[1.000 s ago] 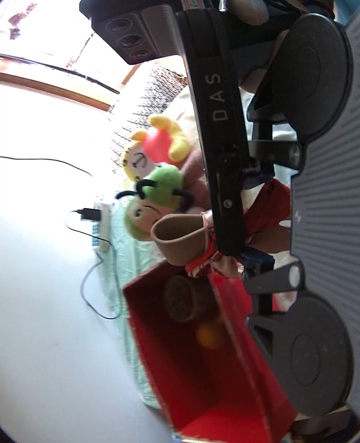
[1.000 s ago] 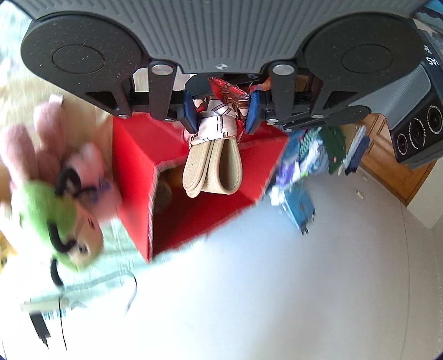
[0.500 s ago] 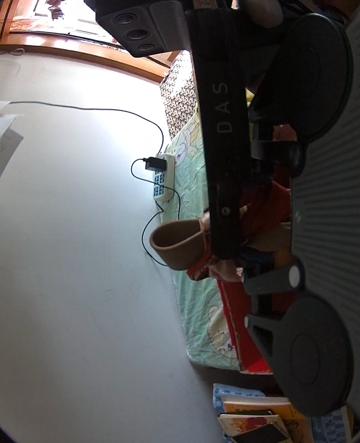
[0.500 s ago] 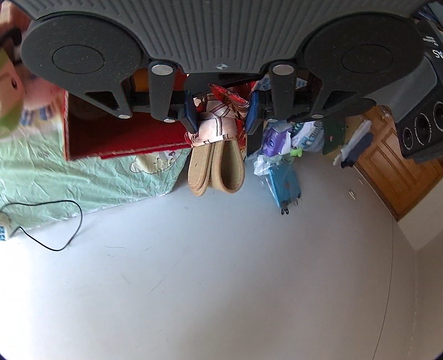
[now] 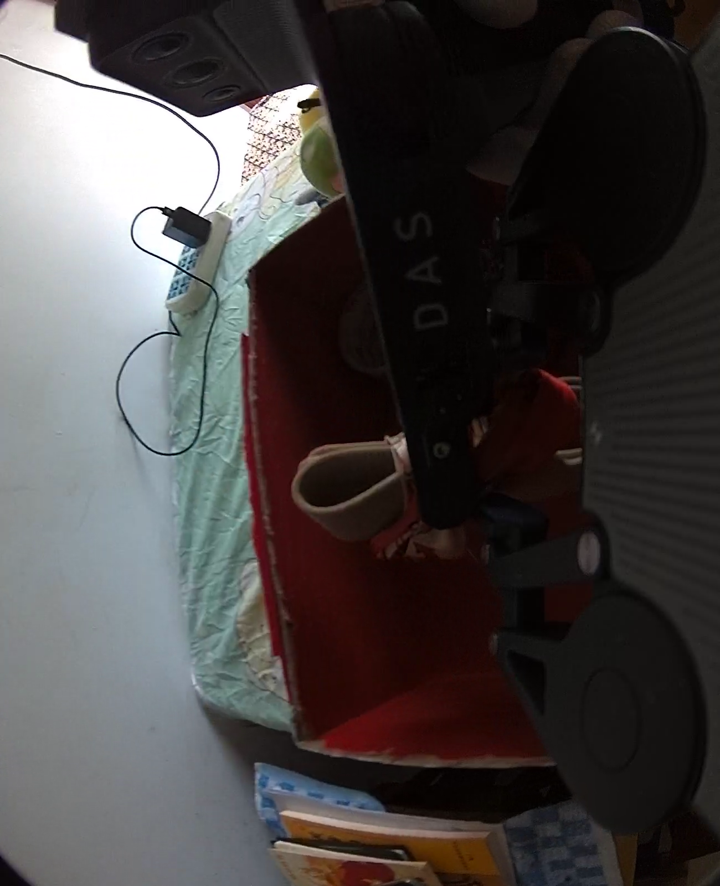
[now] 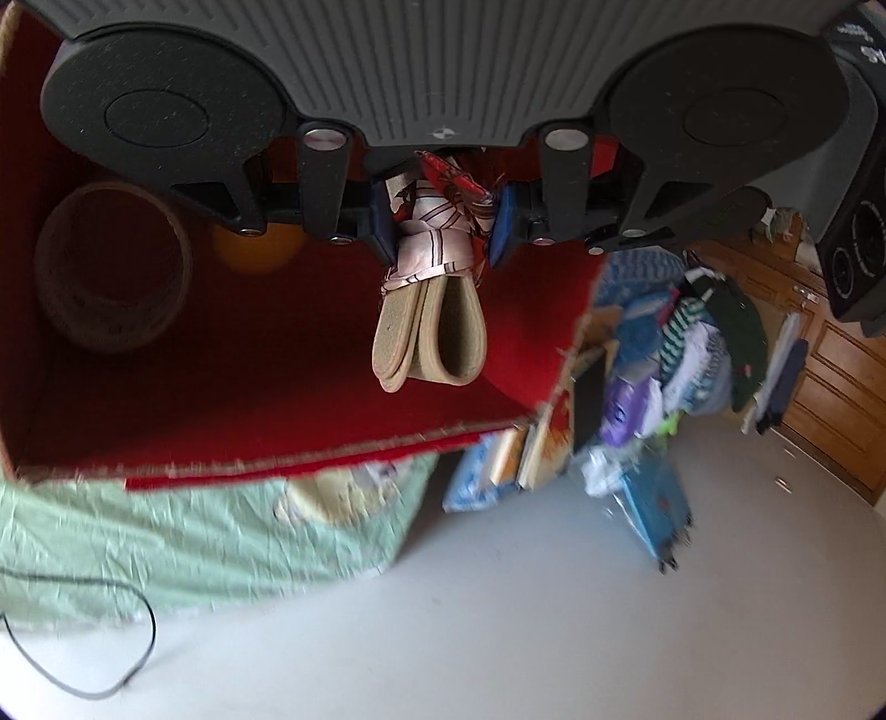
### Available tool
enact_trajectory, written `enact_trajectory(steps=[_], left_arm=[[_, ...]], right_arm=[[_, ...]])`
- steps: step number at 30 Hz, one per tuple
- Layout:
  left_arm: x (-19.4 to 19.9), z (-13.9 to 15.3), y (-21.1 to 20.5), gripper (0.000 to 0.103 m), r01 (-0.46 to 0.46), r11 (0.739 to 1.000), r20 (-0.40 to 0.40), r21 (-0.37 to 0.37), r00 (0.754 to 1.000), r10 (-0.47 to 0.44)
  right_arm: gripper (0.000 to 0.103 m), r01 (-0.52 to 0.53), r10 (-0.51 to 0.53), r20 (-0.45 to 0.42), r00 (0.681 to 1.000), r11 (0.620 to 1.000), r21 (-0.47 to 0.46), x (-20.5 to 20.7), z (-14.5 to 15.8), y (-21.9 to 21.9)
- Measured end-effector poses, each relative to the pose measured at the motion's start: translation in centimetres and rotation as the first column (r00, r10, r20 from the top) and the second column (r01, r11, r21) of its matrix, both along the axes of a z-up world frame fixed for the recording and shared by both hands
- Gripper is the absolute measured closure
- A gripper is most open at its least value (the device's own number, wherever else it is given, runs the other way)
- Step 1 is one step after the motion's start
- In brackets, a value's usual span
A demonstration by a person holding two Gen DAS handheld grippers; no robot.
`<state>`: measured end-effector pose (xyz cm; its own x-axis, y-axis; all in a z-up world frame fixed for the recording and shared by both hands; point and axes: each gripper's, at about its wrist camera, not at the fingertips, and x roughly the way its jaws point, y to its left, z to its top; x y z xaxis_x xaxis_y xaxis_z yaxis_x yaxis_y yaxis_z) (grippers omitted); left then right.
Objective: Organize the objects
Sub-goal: 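Lower the slippers into the red box with the right gripper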
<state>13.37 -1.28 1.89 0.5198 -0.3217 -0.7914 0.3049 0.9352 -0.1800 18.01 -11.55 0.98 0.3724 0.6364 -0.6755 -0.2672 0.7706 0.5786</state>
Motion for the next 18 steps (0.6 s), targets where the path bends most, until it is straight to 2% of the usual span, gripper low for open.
enact_trajectory(steps=[4, 10, 13, 18], left_arm=[[1.0, -1.6, 0.1, 0.058, 0.004, 1.0, -0.08, -0.012, 0.997, -0.005], [2.3, -3.5, 0.3, 0.058, -0.008, 1.0, -0.17, -0.023, 0.985, 0.004], [2.3, -3.5, 0.2, 0.057, -0.006, 1.0, -0.166, -0.01, 0.986, 0.005], [2.5, -3.6, -0.4, 0.051, -0.004, 0.999, -0.147, 0.044, 0.989, 0.01]], right_arm=[[0.064, -0.018, 0.014, -0.08, 0.997, 0.999, -0.041, 1.1, -1.4, 0.5], [0.064, -0.014, -0.001, -0.154, 0.988, 0.995, -0.095, 1.7, -3.3, 0.9], [0.065, 0.011, -0.03, -0.19, 0.981, 0.995, -0.097, 1.9, -3.6, 0.5], [0.066, 0.005, -0.041, -0.162, 0.986, 0.976, -0.219, 1.0, -3.2, 1.6]])
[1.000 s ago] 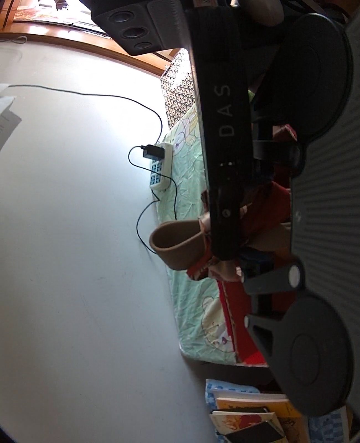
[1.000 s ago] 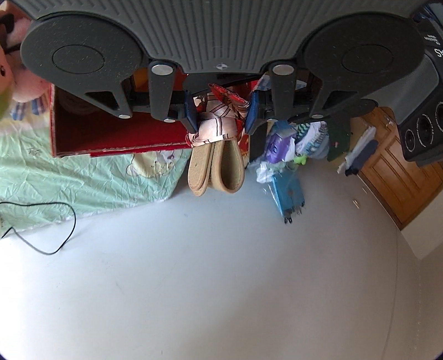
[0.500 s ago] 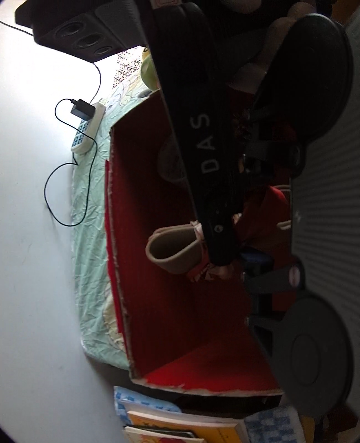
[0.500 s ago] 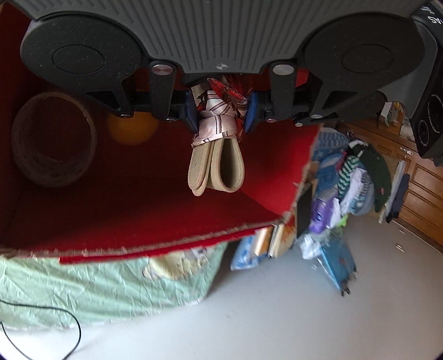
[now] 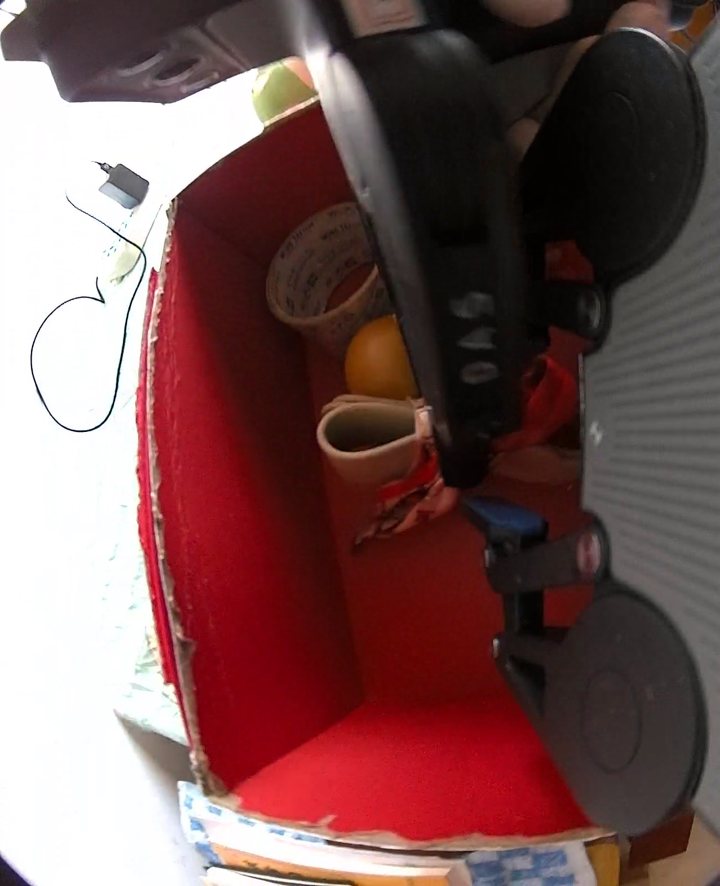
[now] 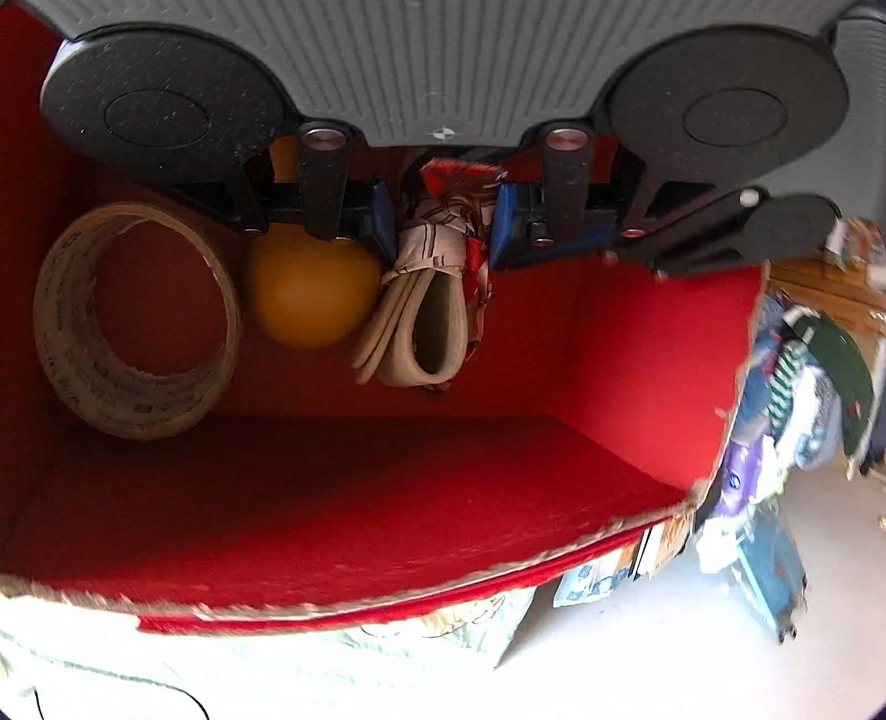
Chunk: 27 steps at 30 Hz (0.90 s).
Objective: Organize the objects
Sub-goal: 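Lower the slippers into the red box with the right gripper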
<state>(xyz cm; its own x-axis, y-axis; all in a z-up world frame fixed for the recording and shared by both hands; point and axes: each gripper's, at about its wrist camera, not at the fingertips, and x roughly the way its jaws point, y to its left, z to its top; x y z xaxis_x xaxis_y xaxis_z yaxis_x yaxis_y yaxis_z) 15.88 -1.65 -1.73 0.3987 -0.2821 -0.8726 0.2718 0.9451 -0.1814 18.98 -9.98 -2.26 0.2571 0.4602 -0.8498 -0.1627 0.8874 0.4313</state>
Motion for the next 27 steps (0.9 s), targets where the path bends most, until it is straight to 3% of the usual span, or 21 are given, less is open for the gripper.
enact_trajectory(steps=[9, 14, 18, 23, 27], left_arm=[[0.3, -0.1, 0.1, 0.039, 0.03, 0.999, 0.014, 0.016, 0.999, -0.03], [0.4, 0.1, 0.4, 0.035, 0.029, 1.0, 0.016, 0.008, 0.999, -0.029], [0.4, 0.2, 0.4, 0.034, 0.035, 0.999, 0.01, 0.01, 0.999, -0.035], [0.8, 0.0, 0.0, 0.034, 0.04, 0.999, 0.007, 0.024, 0.999, -0.04], [0.7, 0.0, 0.0, 0.033, 0.036, 0.999, 0.007, 0.019, 0.999, -0.036]], right_arm=[[0.067, 0.131, -0.123, -0.066, 0.99, 0.983, 0.128, -0.6, -0.8, -2.5], [0.065, 0.16, -0.157, -0.03, 0.987, 0.971, 0.179, -1.5, -0.6, -3.5], [0.065, 0.164, -0.164, -0.013, 0.986, 0.97, 0.177, -1.3, -0.4, -4.0], [0.064, 0.152, -0.143, -0.059, 0.988, 0.971, 0.183, 0.0, -0.8, -4.1], [0.064, 0.174, -0.173, -0.024, 0.985, 0.964, 0.203, -0.6, -0.5, -4.8]])
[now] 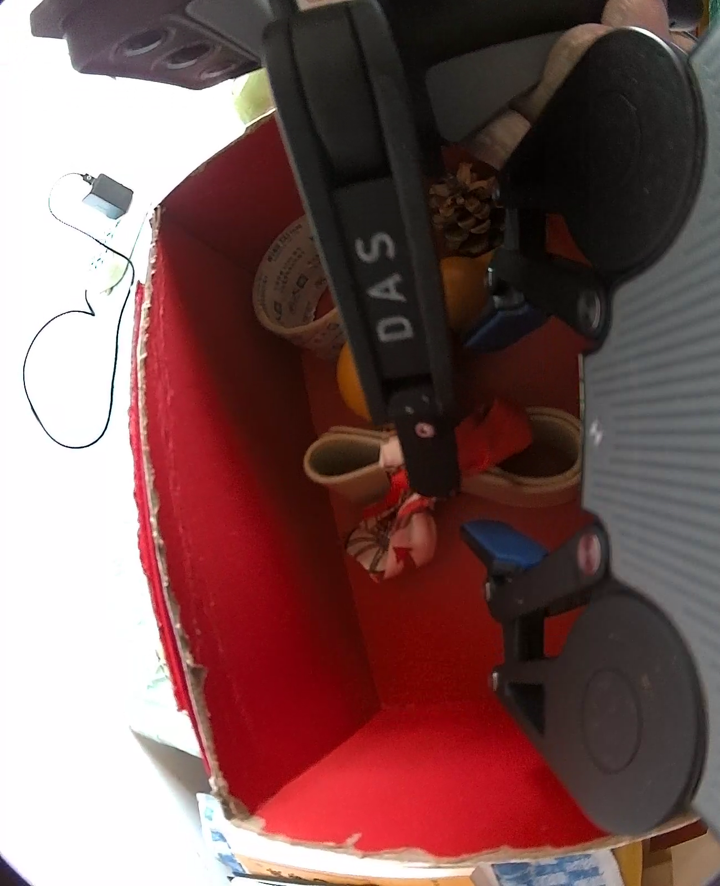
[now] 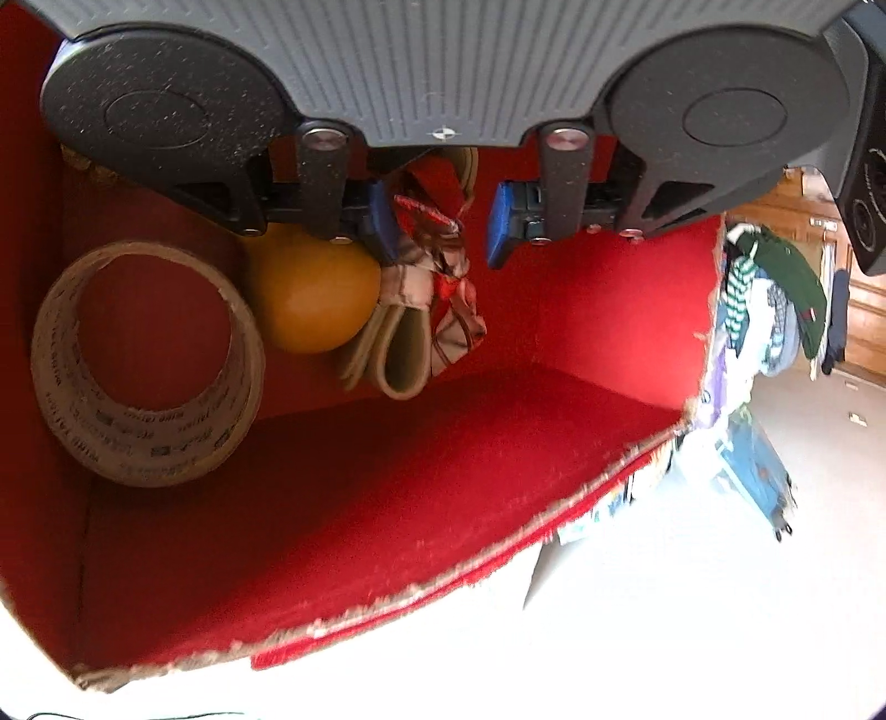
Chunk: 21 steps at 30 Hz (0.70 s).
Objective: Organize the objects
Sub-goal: 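Lower the slippers into the red box with the right gripper, then open the right gripper and withdraw it up from the box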
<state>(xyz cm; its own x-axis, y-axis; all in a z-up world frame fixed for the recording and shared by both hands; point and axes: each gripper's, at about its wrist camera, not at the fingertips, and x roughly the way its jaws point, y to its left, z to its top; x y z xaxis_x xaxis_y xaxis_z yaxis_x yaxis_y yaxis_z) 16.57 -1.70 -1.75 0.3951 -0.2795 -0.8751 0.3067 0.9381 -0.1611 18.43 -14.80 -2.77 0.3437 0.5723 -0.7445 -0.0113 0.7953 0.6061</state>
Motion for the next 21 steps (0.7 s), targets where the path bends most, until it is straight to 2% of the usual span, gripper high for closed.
enact_trajectory(steps=[4, 9, 21], left_arm=[[0.0, 0.0, -0.3, 0.031, -0.005, 1.0, 0.005, 0.022, 1.0, 0.005], [-0.2, 0.0, -1.3, 0.027, 0.004, 0.995, 0.039, 0.102, 0.999, -0.008], [-0.3, 0.4, -1.3, 0.023, -0.039, 0.992, 0.081, 0.121, 0.996, 0.029]], right_arm=[[0.064, 0.022, -0.022, 0.031, 0.999, 1.0, 0.015, -0.4, 0.0, 0.1], [0.064, 0.037, -0.039, 0.062, 0.997, 0.999, 0.025, -0.5, 0.1, -0.2], [0.064, 0.044, -0.046, 0.066, 0.997, 0.998, 0.034, -0.4, 0.1, 0.3]])
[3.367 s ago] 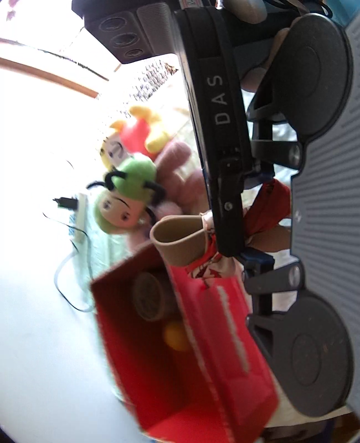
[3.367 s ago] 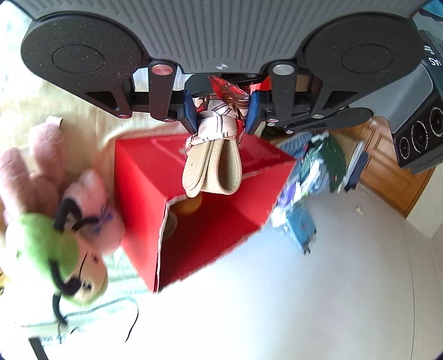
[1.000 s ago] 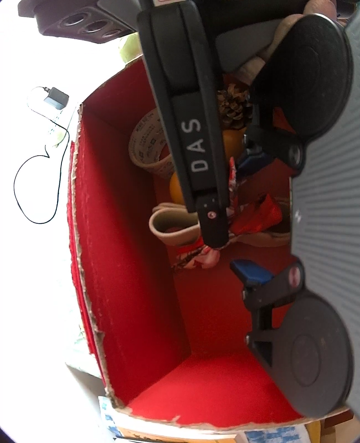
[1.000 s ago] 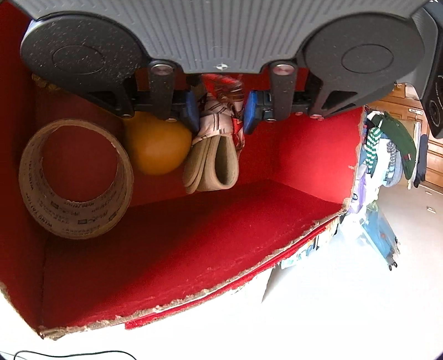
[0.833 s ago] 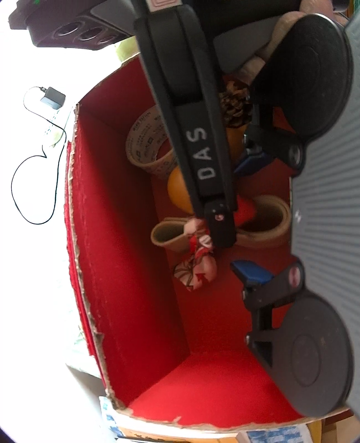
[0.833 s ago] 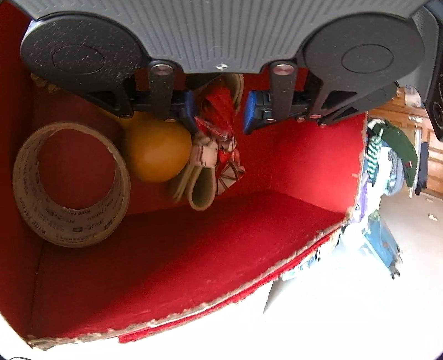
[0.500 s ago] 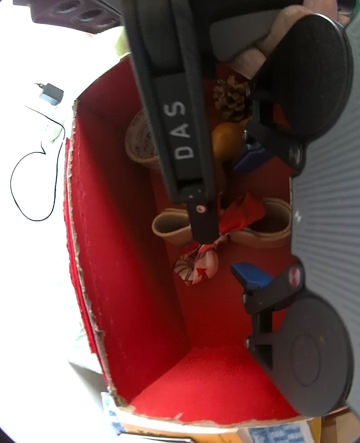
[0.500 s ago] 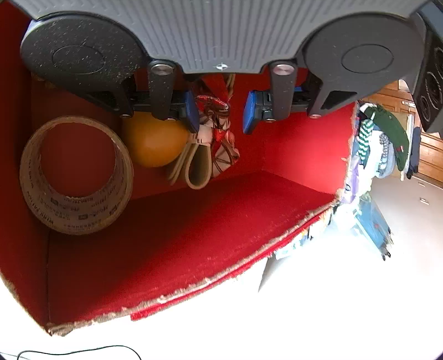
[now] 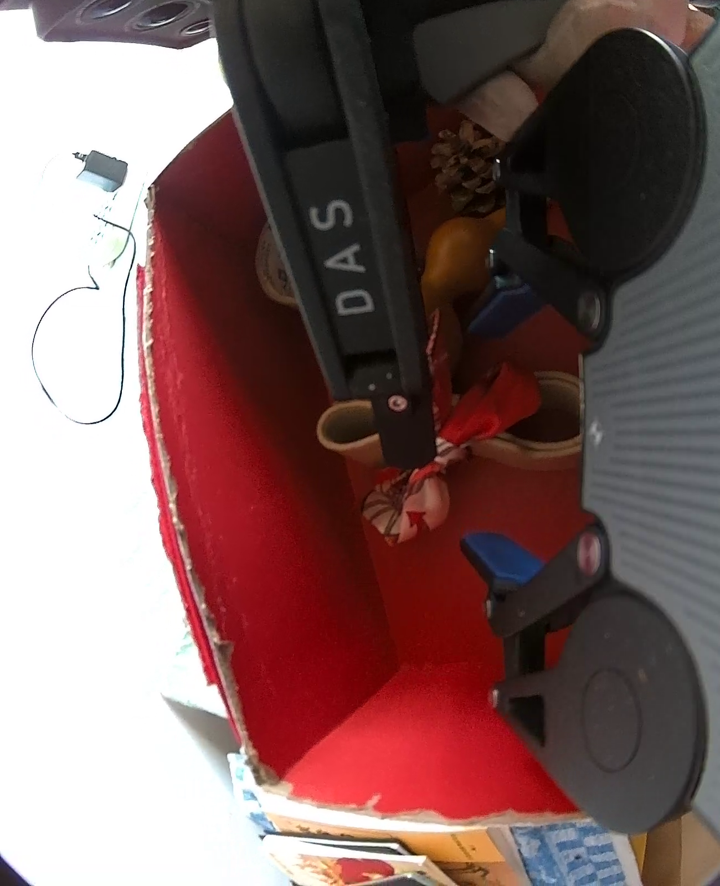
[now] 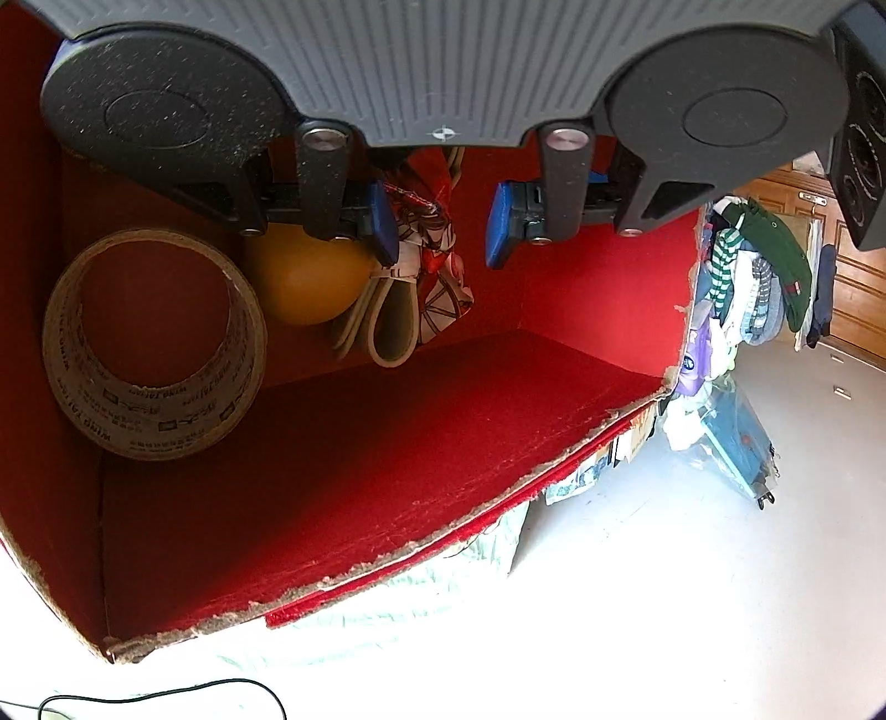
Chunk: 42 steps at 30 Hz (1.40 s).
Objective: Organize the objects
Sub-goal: 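Open the right gripper and withdraw it up from the box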
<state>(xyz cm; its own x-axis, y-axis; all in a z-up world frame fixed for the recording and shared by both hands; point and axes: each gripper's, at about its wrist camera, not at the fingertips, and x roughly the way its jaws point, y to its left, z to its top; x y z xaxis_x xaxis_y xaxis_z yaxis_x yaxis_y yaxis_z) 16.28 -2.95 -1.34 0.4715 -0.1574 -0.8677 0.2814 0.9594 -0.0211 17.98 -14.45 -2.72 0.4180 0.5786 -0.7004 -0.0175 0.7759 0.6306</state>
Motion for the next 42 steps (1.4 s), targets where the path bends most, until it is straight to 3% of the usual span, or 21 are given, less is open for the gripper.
enact_trajectory(steps=[10, 18, 42], left_arm=[[-0.52, 0.45, -0.52, 0.022, -0.05, 0.997, 0.075, 0.066, 0.996, 0.045], [-0.43, 0.5, -0.4, 0.021, -0.055, 0.995, 0.09, 0.082, 0.995, 0.048], [0.13, 0.33, 0.19, 0.016, -0.106, 0.993, 0.076, 0.053, 0.992, 0.102]], right_arm=[[0.064, -0.001, 0.001, 0.028, 1.0, 1.0, 0.004, -0.26, 0.16, 0.3], [0.064, -0.004, 0.003, 0.059, 0.998, 1.0, 0.009, -0.39, 0.29, 0.55], [0.064, -0.023, 0.02, 0.101, 0.995, 0.999, 0.027, -0.38, 0.73, 0.41]])
